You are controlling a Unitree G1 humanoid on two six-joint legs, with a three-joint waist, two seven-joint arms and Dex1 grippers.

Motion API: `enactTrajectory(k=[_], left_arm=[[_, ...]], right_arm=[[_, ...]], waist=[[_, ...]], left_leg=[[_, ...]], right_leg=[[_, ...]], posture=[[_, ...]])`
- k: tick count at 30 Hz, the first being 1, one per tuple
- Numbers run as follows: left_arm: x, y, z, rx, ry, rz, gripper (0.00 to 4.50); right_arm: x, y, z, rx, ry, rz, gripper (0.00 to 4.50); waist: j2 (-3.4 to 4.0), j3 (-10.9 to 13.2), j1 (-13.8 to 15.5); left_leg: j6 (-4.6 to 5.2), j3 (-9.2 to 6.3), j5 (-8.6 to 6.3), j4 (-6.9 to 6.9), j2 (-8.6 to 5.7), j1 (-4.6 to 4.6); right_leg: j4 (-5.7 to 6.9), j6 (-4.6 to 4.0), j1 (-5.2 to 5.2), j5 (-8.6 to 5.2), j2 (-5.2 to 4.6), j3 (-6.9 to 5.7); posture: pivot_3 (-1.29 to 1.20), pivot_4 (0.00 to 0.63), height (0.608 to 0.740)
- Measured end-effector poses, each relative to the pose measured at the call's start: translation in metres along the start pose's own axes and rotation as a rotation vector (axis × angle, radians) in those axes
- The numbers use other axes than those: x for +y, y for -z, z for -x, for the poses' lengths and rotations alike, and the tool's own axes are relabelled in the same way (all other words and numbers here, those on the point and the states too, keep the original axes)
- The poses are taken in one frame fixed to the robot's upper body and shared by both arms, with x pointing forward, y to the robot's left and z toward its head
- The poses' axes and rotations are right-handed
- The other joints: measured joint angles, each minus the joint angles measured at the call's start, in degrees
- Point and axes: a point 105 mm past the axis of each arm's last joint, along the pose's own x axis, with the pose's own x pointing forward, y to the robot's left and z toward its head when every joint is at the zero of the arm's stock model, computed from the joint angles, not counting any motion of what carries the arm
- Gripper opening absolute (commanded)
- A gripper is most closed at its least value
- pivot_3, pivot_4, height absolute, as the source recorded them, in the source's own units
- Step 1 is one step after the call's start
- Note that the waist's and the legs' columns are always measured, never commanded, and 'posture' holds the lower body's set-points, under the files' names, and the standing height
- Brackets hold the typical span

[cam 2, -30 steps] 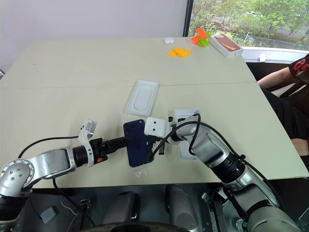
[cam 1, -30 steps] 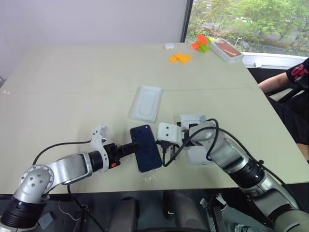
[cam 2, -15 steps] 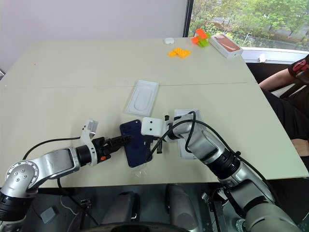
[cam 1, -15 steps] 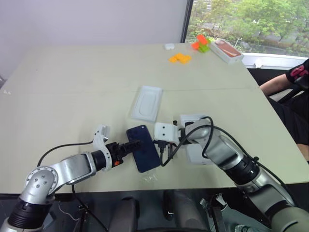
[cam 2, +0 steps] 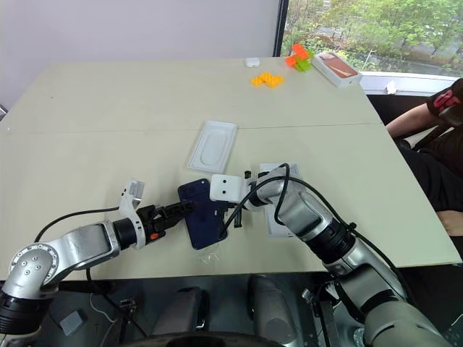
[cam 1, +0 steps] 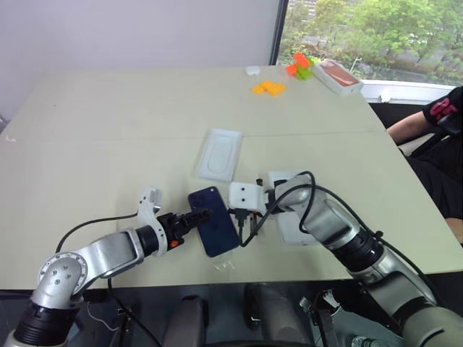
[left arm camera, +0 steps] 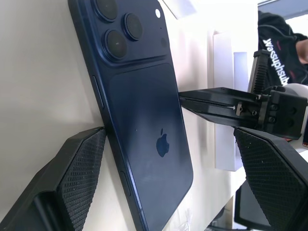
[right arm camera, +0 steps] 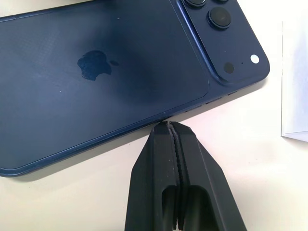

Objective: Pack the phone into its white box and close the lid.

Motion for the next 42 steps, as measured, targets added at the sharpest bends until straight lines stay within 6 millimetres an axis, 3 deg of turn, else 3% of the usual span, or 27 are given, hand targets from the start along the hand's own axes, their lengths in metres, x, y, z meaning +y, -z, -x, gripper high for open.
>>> enactTrajectory(k=[10,42], left_arm=[[0.0055,0.0032,0.0032,-0.055,0.079,0.12,4.5],[0.0051,0.0049,0.0057,-0.05,0.101,0.12,4.5]], right_arm=[[0.0001,0.0002,0.0002,0.001,0.007,-0.015,0.05],[0.0013,-0.001,0.0003,0.002,0.01,0.017,0.05]], waist=[[0.01,-0.03,-0.06],[0.07,-0.07,-0.87]], left_leg=[[0.0,0.01,0.0,0.0,-0.01,-0.04],[-0.01,-0.14,-0.01,-0.11,0.09,-0.2]], right_leg=[[-0.06,0.0,-0.01,0.0,-0.07,0.0],[-0.64,0.03,0.18,0.02,-0.13,-0.12]], posture=[[0.0,0.15,0.74],[0.0,0.15,0.74]])
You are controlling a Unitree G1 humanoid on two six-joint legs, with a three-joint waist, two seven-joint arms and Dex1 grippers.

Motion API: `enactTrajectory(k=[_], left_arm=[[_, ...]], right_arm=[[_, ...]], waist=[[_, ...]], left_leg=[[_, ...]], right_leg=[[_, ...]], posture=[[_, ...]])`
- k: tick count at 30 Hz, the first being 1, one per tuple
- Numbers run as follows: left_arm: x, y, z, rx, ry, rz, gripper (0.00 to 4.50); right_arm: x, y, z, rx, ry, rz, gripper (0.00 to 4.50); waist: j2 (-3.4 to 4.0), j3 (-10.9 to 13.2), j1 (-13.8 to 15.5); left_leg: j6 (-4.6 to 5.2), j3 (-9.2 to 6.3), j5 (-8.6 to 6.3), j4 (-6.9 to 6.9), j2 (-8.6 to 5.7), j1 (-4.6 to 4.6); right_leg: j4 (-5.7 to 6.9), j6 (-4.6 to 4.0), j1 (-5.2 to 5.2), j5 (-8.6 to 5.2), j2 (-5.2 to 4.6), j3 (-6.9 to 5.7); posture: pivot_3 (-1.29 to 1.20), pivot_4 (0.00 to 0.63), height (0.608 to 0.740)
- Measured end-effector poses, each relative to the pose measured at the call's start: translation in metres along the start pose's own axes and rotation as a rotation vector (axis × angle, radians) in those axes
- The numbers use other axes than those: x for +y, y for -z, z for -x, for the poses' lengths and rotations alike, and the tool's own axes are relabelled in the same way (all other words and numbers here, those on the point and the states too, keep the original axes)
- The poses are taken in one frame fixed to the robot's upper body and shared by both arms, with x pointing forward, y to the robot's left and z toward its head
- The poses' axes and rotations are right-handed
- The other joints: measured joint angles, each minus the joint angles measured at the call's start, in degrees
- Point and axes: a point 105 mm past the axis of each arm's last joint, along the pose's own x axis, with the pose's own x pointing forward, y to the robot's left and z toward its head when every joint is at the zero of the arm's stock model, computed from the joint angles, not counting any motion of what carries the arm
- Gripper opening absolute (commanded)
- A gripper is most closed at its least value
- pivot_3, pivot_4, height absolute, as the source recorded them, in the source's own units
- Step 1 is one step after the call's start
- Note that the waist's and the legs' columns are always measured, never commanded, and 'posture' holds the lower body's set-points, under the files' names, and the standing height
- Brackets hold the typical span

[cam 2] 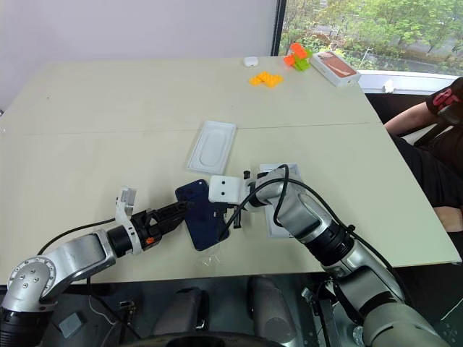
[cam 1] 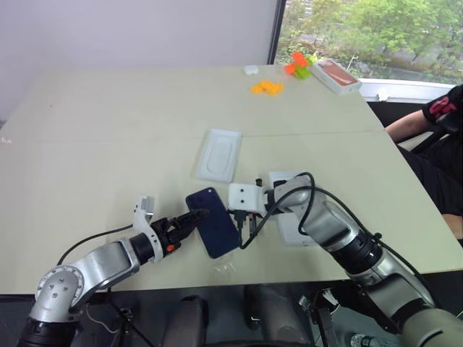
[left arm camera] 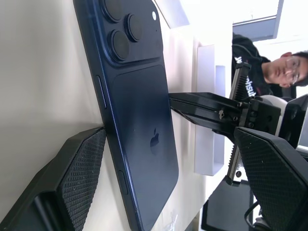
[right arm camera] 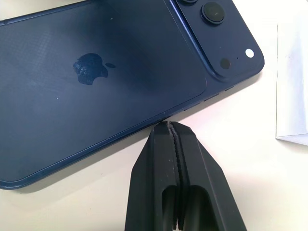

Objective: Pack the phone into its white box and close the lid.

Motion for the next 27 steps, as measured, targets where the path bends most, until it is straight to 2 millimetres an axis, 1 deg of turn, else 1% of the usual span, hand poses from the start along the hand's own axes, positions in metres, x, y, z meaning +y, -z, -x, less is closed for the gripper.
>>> enactTrajectory(k=[12,17,21,27], left_arm=[[-0.002,-0.002,0.006,-0.019,0.025,-0.009,4.5],[-0.008,0.0,0.01,-0.022,0.05,-0.033,4.5],[-0.01,-0.002,0.013,-0.036,0.067,-0.035,4.5],[-0.02,-0.006,0.016,-0.073,0.114,-0.047,4.5]], right_arm=[[0.0,-0.002,0.0,-0.007,0.001,-0.008,0.05],[-0.001,-0.001,0.0,-0.008,0.002,-0.009,0.05],[-0.001,-0.002,0.0,-0.011,0.001,-0.007,0.05],[-0.001,-0.002,-0.001,-0.016,-0.001,-0.01,0.05]], waist=[[0.0,0.01,-0.2],[0.01,0.02,-0.16],[0.0,0.02,-0.21],[0.0,0.02,-0.23]], left_leg=[[0.0,0.01,0.0,-0.04,0.05,-0.12],[0.0,0.0,0.0,-0.05,0.06,-0.15],[0.0,0.01,0.0,-0.07,0.07,-0.16],[0.0,0.02,0.0,-0.15,0.1,-0.13]], right_leg=[[0.0,0.0,-0.15,0.0,0.01,-0.02],[-0.02,0.0,-0.18,0.0,0.01,-0.02],[-0.04,0.0,-0.2,0.0,0.01,-0.03],[-0.03,-0.01,-0.21,0.01,0.05,-0.02]], posture=[[0.0,0.15,0.74],[0.0,0.15,0.74],[0.0,0.15,0.74],[0.0,0.15,0.74]])
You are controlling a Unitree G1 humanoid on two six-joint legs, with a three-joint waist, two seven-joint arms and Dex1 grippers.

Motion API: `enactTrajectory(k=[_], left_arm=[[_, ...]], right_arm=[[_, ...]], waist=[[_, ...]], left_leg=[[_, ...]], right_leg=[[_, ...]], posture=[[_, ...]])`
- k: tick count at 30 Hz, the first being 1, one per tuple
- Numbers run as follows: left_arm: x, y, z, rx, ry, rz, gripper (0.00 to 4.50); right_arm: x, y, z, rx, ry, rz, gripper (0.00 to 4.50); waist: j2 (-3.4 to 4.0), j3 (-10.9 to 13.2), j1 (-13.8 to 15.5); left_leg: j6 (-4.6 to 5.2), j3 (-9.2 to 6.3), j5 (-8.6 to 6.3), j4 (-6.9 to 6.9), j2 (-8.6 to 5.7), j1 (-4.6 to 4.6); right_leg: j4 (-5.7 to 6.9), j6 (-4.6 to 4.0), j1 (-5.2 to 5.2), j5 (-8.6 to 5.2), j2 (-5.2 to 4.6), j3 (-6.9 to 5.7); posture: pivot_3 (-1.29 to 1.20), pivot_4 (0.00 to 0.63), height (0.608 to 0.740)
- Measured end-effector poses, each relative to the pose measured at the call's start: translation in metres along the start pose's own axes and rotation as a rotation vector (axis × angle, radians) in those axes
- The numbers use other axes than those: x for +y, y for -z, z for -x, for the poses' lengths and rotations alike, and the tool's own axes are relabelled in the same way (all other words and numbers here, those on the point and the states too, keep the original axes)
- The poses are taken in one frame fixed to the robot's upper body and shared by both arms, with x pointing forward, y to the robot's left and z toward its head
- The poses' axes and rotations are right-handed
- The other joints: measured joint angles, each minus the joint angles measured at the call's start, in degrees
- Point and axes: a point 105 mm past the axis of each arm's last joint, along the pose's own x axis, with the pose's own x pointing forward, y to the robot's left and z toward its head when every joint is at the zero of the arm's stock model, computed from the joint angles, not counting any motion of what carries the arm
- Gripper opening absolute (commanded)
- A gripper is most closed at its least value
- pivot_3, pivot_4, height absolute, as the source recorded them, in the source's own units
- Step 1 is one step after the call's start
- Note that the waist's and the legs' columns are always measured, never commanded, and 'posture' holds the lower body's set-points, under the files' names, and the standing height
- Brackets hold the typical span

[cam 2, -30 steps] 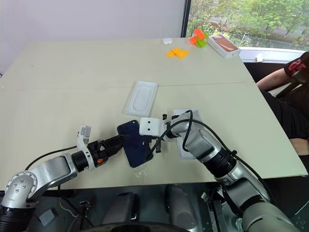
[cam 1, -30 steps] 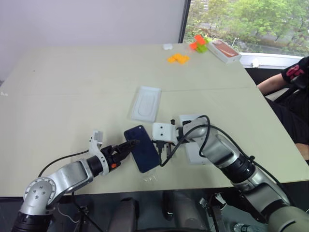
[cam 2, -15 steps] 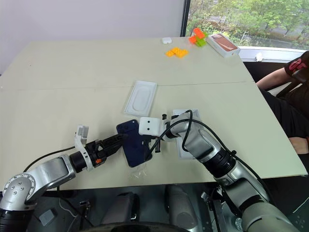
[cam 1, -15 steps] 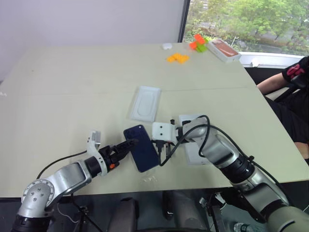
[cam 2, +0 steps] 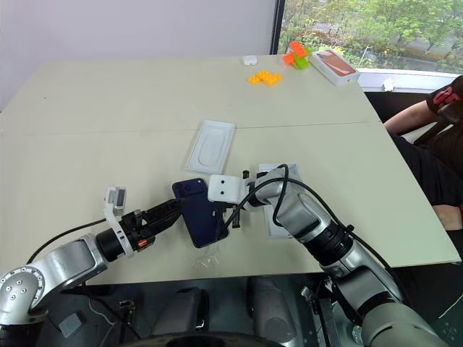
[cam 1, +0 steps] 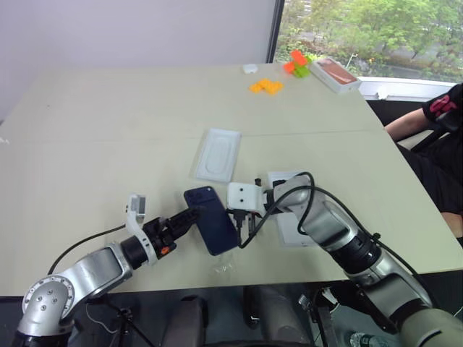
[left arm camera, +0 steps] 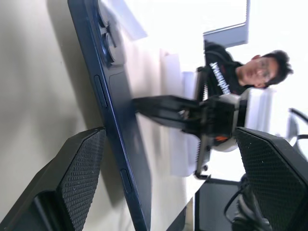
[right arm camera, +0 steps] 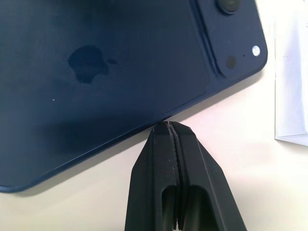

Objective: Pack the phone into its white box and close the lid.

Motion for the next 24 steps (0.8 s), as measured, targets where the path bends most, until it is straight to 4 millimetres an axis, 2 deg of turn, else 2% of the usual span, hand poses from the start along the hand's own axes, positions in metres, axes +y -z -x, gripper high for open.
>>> enactTrajectory(k=[7,10,13,24], left_arm=[[-0.01,-0.005,-0.004,-0.023,0.056,-0.006,4.5],[-0.014,0.0,-0.007,-0.005,0.075,-0.001,4.5],[-0.01,0.013,-0.01,0.04,0.058,0.025,4.5],[0.004,0.01,-0.007,0.039,-0.016,0.038,4.5]], right_arm=[[0.0,-0.001,-0.001,-0.003,-0.001,-0.002,0.05],[0.001,-0.002,-0.002,-0.008,-0.002,-0.002,0.05],[0.002,-0.005,-0.004,-0.019,-0.004,-0.003,0.05],[0.002,-0.006,-0.005,-0.024,-0.006,-0.002,0.05]], waist=[[-0.01,-0.01,-0.05],[-0.01,-0.01,-0.11],[-0.03,0.0,-0.14],[-0.02,0.01,-0.08]], left_leg=[[0.0,0.01,0.0,-0.01,0.03,0.01],[0.0,0.04,0.0,-0.08,0.04,0.03],[0.0,0.09,0.02,-0.34,0.05,0.02],[0.0,0.11,0.02,-0.53,0.05,0.03]], right_leg=[[0.0,0.0,0.0,0.0,0.05,0.0],[-0.01,0.0,-0.01,0.0,0.05,0.01],[-0.01,-0.03,-0.15,0.02,0.12,0.03],[-0.07,-0.1,-0.21,-0.01,0.13,0.04]], posture=[[0.0,0.15,0.74],[0.0,0.15,0.74],[0.0,0.15,0.74],[0.0,0.15,0.74]])
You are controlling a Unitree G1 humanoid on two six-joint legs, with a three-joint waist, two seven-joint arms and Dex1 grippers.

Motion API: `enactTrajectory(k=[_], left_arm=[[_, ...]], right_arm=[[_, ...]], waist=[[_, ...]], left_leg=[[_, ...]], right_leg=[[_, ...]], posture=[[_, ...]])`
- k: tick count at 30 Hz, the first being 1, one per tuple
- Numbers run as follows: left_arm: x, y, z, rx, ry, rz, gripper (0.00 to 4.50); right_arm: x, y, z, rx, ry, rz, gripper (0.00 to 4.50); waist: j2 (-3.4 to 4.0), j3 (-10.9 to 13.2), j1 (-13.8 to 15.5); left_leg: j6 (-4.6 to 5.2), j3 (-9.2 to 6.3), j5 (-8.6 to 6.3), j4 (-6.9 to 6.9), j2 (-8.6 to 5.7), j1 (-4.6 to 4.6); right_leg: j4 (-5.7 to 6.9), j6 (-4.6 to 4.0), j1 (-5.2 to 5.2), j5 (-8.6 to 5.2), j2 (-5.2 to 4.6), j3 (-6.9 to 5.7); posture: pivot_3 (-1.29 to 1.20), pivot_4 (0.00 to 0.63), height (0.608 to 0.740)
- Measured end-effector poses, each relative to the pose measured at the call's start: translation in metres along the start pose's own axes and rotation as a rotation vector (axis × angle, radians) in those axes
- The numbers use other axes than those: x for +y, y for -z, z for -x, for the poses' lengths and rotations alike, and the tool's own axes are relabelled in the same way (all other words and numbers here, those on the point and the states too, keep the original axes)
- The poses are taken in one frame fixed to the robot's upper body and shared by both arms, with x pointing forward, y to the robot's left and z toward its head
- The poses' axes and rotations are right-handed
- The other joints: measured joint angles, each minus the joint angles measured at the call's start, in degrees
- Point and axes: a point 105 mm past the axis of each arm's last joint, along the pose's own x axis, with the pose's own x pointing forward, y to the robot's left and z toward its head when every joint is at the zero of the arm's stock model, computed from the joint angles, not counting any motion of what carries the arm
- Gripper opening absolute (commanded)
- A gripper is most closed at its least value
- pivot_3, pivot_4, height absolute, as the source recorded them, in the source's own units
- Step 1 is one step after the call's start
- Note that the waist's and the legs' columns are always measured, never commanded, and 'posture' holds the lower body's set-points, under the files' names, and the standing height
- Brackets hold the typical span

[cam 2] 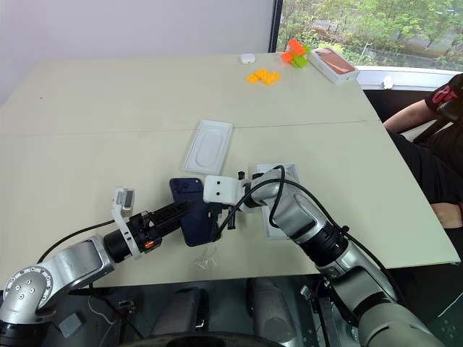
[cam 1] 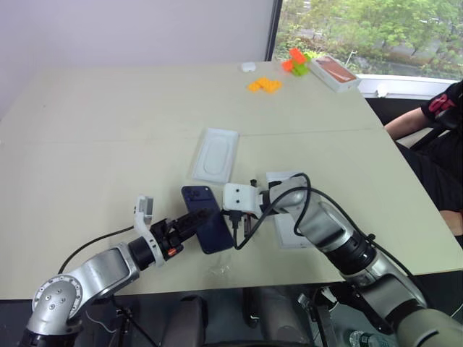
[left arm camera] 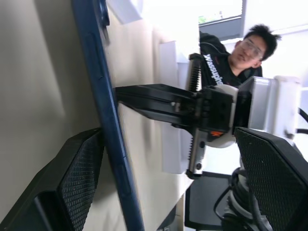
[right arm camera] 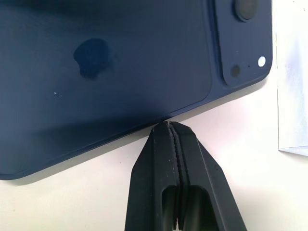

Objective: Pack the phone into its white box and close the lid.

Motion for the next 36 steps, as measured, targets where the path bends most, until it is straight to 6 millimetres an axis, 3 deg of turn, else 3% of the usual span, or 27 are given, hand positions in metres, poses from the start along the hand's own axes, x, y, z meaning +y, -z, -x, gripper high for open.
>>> enactTrajectory(k=[13,18,29,32,35,36], left_arm=[[0.01,-0.002,0.0,-0.002,-0.05,0.016,4.5],[0.013,-0.001,-0.002,0.007,-0.06,0.027,2.31],[0.013,0.001,-0.004,0.019,-0.065,0.024,2.31],[0.013,0.001,-0.004,0.018,-0.066,0.025,1.45],[0.016,0.0,-0.004,0.017,-0.08,0.029,0.06],[0.017,0.0,-0.004,0.015,-0.081,0.032,0.06]], right_arm=[[0.0,-0.001,-0.001,-0.004,0.002,0.001,0.05],[0.0,0.0,-0.001,-0.004,0.003,0.0,0.0],[0.0,-0.001,-0.002,-0.007,0.005,0.0,0.0],[0.0,-0.001,-0.002,-0.008,0.005,0.0,0.0],[-0.001,0.0,-0.001,-0.005,0.013,-0.002,0.0],[-0.001,-0.001,-0.002,-0.006,0.013,-0.002,0.0]], waist=[[0.0,0.0,0.01],[0.0,0.0,0.05],[-0.01,0.0,0.03],[-0.01,0.0,0.03],[0.0,-0.01,0.1],[0.0,-0.01,0.16]], left_leg=[[0.0,0.01,0.0,0.0,-0.03,0.0],[0.0,0.01,0.0,0.0,-0.06,0.01],[-0.02,0.02,0.02,0.01,-0.08,0.02],[-0.02,0.02,0.02,0.01,-0.09,0.02],[-0.02,0.02,0.02,0.02,-0.11,0.03],[-0.03,0.0,0.03,0.03,-0.13,0.03]], right_leg=[[0.01,-0.03,0.0,0.02,0.01,0.0],[0.01,-0.05,0.01,0.03,0.01,0.0],[0.03,-0.11,0.01,0.07,0.01,0.01],[0.03,-0.11,0.01,0.07,0.01,0.01],[0.05,-0.15,0.02,0.1,0.0,0.01],[0.06,-0.14,0.02,0.09,-0.01,0.01]], posture=[[0.0,0.15,0.74],[0.0,0.15,0.74],[0.0,0.15,0.74],[0.0,0.15,0.74],[0.0,0.15,0.74],[0.0,0.15,0.74]])
